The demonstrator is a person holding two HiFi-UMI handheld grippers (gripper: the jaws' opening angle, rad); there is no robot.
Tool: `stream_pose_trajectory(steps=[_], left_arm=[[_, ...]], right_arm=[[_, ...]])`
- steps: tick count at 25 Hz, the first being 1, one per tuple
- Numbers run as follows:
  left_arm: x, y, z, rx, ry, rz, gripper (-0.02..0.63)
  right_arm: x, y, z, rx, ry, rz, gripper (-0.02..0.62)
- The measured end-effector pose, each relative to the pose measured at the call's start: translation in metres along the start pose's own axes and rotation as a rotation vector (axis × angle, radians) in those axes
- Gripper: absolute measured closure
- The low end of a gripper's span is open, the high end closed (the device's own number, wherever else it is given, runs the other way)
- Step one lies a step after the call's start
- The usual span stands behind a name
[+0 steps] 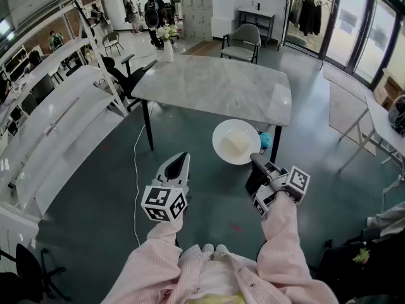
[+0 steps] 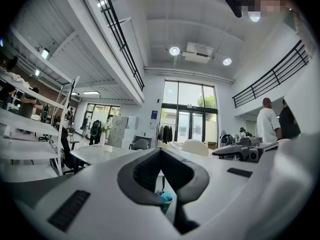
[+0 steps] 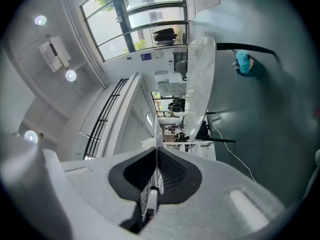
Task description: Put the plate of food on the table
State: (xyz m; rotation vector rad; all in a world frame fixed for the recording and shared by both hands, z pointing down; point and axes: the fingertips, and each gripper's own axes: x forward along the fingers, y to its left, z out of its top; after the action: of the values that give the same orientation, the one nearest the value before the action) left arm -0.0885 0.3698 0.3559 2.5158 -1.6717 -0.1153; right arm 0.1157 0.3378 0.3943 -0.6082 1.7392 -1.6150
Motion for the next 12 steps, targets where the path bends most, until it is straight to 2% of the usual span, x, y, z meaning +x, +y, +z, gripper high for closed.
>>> stream_pose_trajectory(steps=[12], left_arm=[[0.0085, -0.0072, -0.0067, 0.001, 0.003, -0.001, 0.614]], right_arm=[[-0.0041, -0.0052, 0.0090, -0.009, 0.007, -0.008, 0.580]])
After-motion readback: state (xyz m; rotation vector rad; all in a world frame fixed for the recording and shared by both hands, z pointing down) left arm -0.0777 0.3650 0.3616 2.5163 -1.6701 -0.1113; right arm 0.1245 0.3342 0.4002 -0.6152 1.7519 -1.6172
